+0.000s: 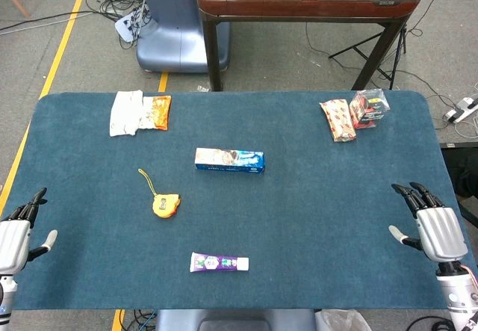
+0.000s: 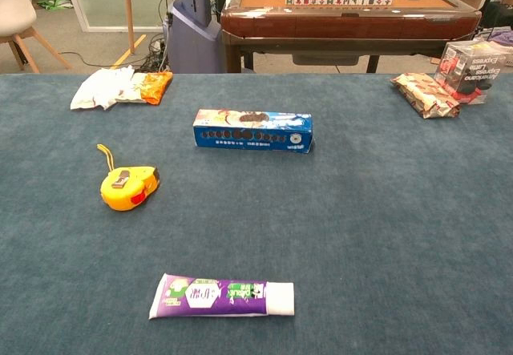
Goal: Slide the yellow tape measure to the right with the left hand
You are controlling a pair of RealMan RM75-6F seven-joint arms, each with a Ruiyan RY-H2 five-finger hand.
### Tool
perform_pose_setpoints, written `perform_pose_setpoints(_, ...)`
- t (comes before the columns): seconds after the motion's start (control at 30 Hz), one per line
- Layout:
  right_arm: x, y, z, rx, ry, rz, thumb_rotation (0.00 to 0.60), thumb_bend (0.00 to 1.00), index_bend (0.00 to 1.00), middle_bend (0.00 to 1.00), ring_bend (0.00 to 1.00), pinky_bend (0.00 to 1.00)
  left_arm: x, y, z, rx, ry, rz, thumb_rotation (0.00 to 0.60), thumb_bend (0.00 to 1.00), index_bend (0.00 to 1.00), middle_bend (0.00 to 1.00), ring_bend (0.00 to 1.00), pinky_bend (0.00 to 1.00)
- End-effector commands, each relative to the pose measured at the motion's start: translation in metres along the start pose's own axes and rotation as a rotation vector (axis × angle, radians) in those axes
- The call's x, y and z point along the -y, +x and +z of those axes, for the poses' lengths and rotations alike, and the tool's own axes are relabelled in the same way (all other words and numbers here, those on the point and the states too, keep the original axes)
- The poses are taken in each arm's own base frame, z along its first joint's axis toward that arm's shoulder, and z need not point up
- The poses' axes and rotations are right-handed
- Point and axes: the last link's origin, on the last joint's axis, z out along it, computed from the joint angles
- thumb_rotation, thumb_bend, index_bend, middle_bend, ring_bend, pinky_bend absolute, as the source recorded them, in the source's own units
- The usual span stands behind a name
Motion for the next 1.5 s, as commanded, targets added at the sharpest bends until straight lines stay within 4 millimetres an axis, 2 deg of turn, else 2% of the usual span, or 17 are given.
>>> perform_pose_setpoints(0.03, 0.0, 0.001, 0.0, -0.003, 0.0, 0.003, 0.6, 0.16, 0.19, 0.27, 0.15, 0.38, -0.001, 0.0, 0.0, 0.001, 0.0, -0.004, 0.6, 0.27, 0.04, 0.25, 0.3, 0.54)
perform_pose_setpoints(0.37, 0.0, 0.007, -0.001, -0.025, 0.004, 0.019, 0.6, 0.16, 0.19, 0.27, 0.15, 0.38, -0.007, 0.001, 0.002, 0.005, -0.01, -0.015, 0.6, 0.27, 0.08, 0.25, 0.3, 0.54)
perform_pose_setpoints(0.7, 0.002, 0.008, -0.003, -0.03, 0.008, 0.02, 0.6, 0.16, 0.19, 0.27, 0.15, 0.38, -0.021, 0.001, 0.006, 0.073, -0.056, -0.05, 0.6, 0.27, 0.23, 0.25, 0.3, 0.48)
perform_pose_setpoints(0.77, 0.001, 0.01, -0.004, -0.038, 0.005, 0.021, 0.6, 0.16, 0.2, 0.27, 0.15, 0.38, -0.027, 0.001, 0.008, 0.103, -0.064, -0.077, 0.6, 0.24, 0.25, 0.25, 0.3, 0.47)
perform_pose_setpoints(0.9, 0.0, 0.014, -0.006, -0.053, 0.0, 0.025, 0.6, 0.16, 0.2, 0.27, 0.15, 0.38, -0.037, -0.001, 0.012, 0.166, -0.073, -0.126, 0.6, 0.13, 0.27, 0.26, 0.29, 0.44)
perform_pose_setpoints(0.97, 0.0, 0.016, -0.008, -0.06, 0.0, 0.028, 0.6, 0.16, 0.21, 0.27, 0.15, 0.38, -0.043, -0.004, 0.014, 0.208, -0.078, -0.145, 0.6, 0.08, 0.29, 0.27, 0.29, 0.41)
perform_pose_setpoints(1.07, 0.0, 0.019, -0.01, -0.071, 0.0, 0.032, 0.6, 0.16, 0.21, 0.27, 0.15, 0.38, -0.05, -0.01, 0.02, 0.258, -0.083, -0.168, 0.6, 0.03, 0.29, 0.28, 0.23, 0.2)
perform_pose_setpoints(1.17, -0.001, 0.022, -0.011, -0.08, -0.001, 0.036, 0.6, 0.16, 0.22, 0.27, 0.15, 0.38, -0.058, -0.016, 0.025, 0.298, -0.097, -0.192, 0.6, 0.02, 0.29, 0.28, 0.17, 0.07)
perform_pose_setpoints(1.3, -0.003, 0.025, -0.014, -0.093, -0.005, 0.04, 0.6, 0.16, 0.22, 0.27, 0.15, 0.38, -0.068, -0.024, 0.033, 0.324, -0.122, -0.212, 0.6, 0.01, 0.29, 0.28, 0.13, 0.0)
perform_pose_setpoints(1.4, -0.004, 0.028, -0.015, -0.102, -0.008, 0.045, 0.6, 0.16, 0.22, 0.27, 0.15, 0.38, -0.073, -0.029, 0.038, 0.343, -0.128, -0.213, 0.6, 0.02, 0.26, 0.27, 0.1, 0.0)
perform_pose_setpoints(1.47, -0.005, 0.03, -0.016, -0.108, -0.01, 0.048, 0.6, 0.16, 0.22, 0.27, 0.15, 0.38, -0.076, -0.032, 0.044, 0.354, -0.129, -0.212, 0.6, 0.1, 0.23, 0.24, 0.08, 0.0)
perform_pose_setpoints(1.5, -0.005, 0.031, -0.016, -0.111, -0.011, 0.05, 0.6, 0.16, 0.22, 0.27, 0.15, 0.38, -0.077, -0.034, 0.044, 0.362, -0.132, -0.207, 0.6, 0.17, 0.21, 0.22, 0.07, 0.0)
